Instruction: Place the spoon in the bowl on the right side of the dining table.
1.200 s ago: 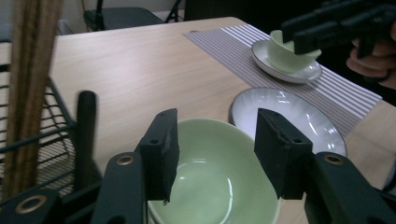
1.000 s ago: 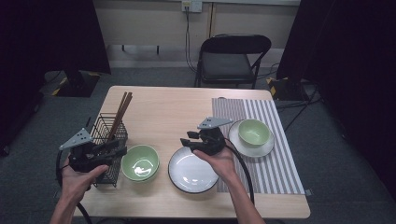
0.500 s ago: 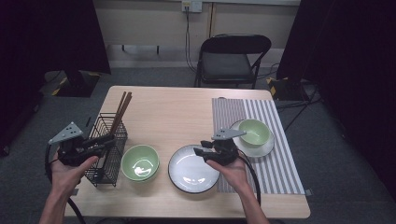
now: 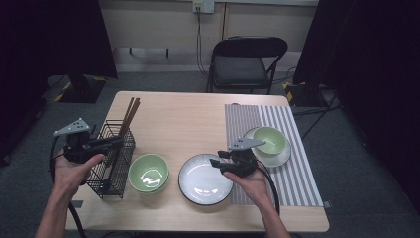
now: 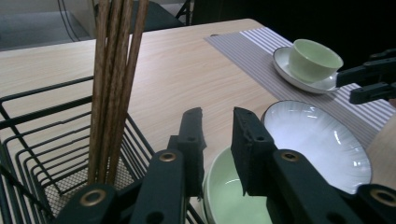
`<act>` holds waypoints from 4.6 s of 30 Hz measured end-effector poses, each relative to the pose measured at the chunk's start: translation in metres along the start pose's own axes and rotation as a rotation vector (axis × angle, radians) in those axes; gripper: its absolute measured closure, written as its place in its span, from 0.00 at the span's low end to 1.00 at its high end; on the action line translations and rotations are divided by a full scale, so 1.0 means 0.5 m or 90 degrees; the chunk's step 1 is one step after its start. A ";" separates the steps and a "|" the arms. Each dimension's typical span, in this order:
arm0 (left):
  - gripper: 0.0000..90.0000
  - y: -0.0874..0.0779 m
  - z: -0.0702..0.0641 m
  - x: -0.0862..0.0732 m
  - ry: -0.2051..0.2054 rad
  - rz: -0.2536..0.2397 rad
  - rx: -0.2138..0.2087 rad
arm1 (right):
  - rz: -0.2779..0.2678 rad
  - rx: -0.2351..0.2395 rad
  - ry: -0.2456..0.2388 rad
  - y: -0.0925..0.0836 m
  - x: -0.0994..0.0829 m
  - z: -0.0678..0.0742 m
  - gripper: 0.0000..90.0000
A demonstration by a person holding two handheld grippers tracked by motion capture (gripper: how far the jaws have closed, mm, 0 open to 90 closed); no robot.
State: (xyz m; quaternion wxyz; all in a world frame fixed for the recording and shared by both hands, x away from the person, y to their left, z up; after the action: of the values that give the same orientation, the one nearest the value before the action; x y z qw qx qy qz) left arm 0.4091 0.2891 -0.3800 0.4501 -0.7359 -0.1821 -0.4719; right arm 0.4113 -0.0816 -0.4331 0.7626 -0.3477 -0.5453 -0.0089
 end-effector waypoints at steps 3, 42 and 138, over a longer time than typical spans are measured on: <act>0.84 0.003 -0.001 0.002 -0.012 0.007 -0.015 | 0.000 0.000 -0.001 0.003 0.001 0.002 0.60; 0.91 -0.016 -0.009 -0.003 -0.005 0.007 -0.035 | 0.006 -0.013 0.011 0.009 -0.012 -0.018 0.60; 0.88 -0.068 -0.026 -0.064 0.013 -0.022 -0.006 | 0.006 -0.019 0.025 0.007 -0.016 -0.021 0.58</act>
State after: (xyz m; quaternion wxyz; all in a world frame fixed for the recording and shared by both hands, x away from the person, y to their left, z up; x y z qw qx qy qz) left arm 0.3630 0.3012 -0.3887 0.4399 -0.7300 -0.1881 -0.4881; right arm 0.4183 -0.0875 -0.4433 0.7679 -0.3613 -0.5286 -0.0202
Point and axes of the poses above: each handheld gripper's, and its own axes: y roughly forward along the jaws, x roughly out of its top, z roughly to its left, the point moved 6 cm from there along y, roughly forward along the jaws, and after that the axes turned 7 degrees about x, right-handed, at the moved point
